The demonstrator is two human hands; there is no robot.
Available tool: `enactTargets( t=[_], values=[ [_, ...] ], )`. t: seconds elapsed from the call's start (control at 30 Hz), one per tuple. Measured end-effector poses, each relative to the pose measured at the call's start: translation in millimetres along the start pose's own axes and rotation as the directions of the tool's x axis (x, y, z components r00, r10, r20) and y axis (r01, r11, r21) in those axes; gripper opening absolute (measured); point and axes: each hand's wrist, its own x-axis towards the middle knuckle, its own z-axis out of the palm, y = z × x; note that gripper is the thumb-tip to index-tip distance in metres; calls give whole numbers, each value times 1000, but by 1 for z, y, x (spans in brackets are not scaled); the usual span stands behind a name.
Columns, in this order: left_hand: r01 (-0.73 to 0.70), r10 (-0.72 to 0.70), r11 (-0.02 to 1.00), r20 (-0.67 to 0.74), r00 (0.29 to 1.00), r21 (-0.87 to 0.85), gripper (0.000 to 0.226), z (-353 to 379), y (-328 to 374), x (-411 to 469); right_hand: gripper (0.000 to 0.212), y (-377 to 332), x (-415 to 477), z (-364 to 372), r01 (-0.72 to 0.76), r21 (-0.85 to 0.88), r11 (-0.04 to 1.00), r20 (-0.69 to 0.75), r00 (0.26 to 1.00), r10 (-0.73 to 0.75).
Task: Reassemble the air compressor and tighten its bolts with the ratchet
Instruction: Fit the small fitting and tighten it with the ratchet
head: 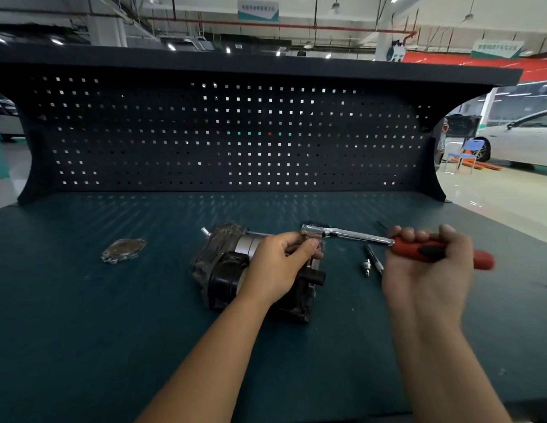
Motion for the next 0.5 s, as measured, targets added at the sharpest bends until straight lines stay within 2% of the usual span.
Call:
enactTargets(
  t=[0.07, 0.17, 0.23, 0.27, 0.33, 0.4, 0.5],
  values=[
    [2, -2, 1000, 10, 1000, -10, 16, 0, 1, 0, 26, 3, -31, 2, 183, -79, 980, 155, 973, -169],
    [-7, 8, 1000, 18, 1000, -20, 15, 0, 0, 1, 24, 16, -69, 3, 483, -181, 857, 384, 837, -390],
    [-8, 9, 999, 12, 1000, -44, 14, 0, 1, 0, 24, 20, -76, 1, 547, -226, 806, 470, 786, -402],
    [-3, 4, 999, 8, 1000, -49, 14, -1, 1, 0, 27, 18, -73, -1, 543, -250, 802, 474, 790, -388],
    [7, -7, 999, 6, 1000, -43, 14, -1, 1, 1, 32, 9, -55, -2, 458, -261, 850, 441, 840, -317],
    [8, -7, 998, 8, 1000, -56, 14, -2, 2, 1, 31, -1, -29, 1, 280, -221, 934, 380, 907, -182],
    [-2, 2, 999, 7, 1000, -54, 15, -3, 3, 0, 36, -2, 17, 6, -85, -78, 993, 92, 992, 92]
  ],
)
